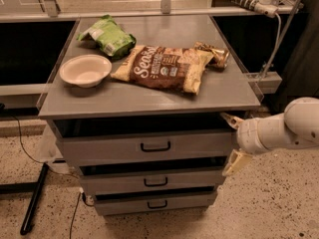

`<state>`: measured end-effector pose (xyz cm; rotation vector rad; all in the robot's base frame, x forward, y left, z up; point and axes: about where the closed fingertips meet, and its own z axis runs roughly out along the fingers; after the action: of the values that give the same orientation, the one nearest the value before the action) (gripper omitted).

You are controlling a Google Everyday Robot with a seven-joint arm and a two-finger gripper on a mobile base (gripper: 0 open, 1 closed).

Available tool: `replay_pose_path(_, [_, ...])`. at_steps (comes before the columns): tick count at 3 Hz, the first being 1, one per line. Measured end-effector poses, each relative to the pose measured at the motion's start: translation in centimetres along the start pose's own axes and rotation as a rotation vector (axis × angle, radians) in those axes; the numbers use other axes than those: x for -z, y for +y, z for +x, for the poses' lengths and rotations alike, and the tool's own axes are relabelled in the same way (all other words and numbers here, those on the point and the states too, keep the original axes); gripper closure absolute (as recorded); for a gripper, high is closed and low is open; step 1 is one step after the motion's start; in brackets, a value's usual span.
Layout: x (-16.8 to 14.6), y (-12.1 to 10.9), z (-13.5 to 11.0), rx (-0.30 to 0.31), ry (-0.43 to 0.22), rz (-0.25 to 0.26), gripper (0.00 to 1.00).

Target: Open top drawer

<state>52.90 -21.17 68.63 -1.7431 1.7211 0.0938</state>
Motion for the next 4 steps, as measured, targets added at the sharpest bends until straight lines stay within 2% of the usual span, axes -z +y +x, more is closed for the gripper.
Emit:
replay_pose_path(2, [-2.3, -1.6, 0.7, 0.007, -0.027, 0.016, 0.0])
replay_pose_path(3, [-3.5, -1.5, 0.6, 0.001, -0.053, -0.014, 0.0])
replay_pose_path(4, [-5.8, -2.4, 1.7, -0.001, -0.059, -0.079, 0.0])
